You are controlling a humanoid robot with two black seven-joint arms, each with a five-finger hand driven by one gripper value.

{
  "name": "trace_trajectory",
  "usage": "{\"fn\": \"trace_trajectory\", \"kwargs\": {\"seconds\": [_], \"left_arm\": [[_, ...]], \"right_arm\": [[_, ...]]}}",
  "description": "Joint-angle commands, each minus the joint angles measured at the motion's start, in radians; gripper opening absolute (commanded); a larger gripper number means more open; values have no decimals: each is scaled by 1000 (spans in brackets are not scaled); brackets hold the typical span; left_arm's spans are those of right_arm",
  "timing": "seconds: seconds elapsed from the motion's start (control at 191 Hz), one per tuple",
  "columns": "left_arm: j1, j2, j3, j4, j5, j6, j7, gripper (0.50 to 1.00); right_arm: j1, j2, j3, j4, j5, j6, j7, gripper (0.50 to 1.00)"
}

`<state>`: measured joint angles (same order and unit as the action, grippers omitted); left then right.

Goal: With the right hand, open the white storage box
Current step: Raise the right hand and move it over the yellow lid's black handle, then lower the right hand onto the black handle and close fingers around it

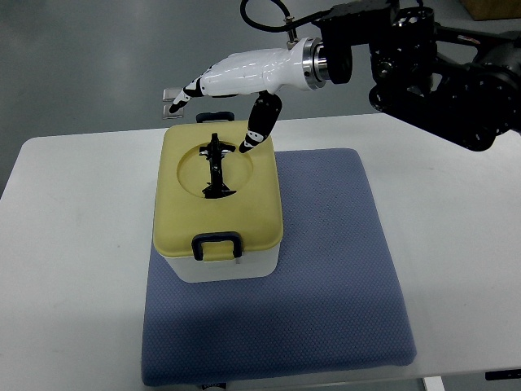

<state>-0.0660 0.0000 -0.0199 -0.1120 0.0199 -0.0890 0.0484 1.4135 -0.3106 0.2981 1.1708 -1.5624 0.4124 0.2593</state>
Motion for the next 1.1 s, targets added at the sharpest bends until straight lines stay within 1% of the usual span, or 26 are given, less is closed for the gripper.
{"fn": "trace_trajectory", "kwargs": {"seconds": [0.0, 0.094, 0.319, 0.434, 0.512, 0.69, 0.742, 0.847, 0.988, 1.093], "left_arm": [[0, 0, 0, 0, 0, 0, 1, 1000], [0, 0, 0, 0, 0, 0, 1, 1000], [0, 0, 0, 0, 0, 0, -1, 1000], [0, 0, 0, 0, 0, 0, 1, 1000], [0, 0, 0, 0, 0, 0, -1, 1000], [0, 0, 0, 0, 0, 0, 1, 1000], [0, 0, 0, 0, 0, 0, 1, 1000], [0, 0, 0, 0, 0, 0, 1, 1000], [0, 0, 0, 0, 0, 0, 1, 1000], [0, 0, 0, 0, 0, 0, -1, 1000]], "right_arm": [[16, 2, -22, 0, -62, -1, 5, 917], [21, 2, -39, 1, -96, -3, 38, 915], [28, 15, -74, 10, -99, 0, 61, 913], [45, 10, -112, 17, -100, -6, 107, 897], [45, 10, -119, 17, -100, -7, 118, 883], [53, 11, -146, 18, -103, -7, 123, 864], [61, 11, -163, 18, -114, -7, 123, 850], [62, 13, -168, 18, -130, -9, 123, 844], [62, 15, -169, 18, -183, -9, 123, 840], [64, 15, -168, 17, -249, -14, 124, 821]]}}
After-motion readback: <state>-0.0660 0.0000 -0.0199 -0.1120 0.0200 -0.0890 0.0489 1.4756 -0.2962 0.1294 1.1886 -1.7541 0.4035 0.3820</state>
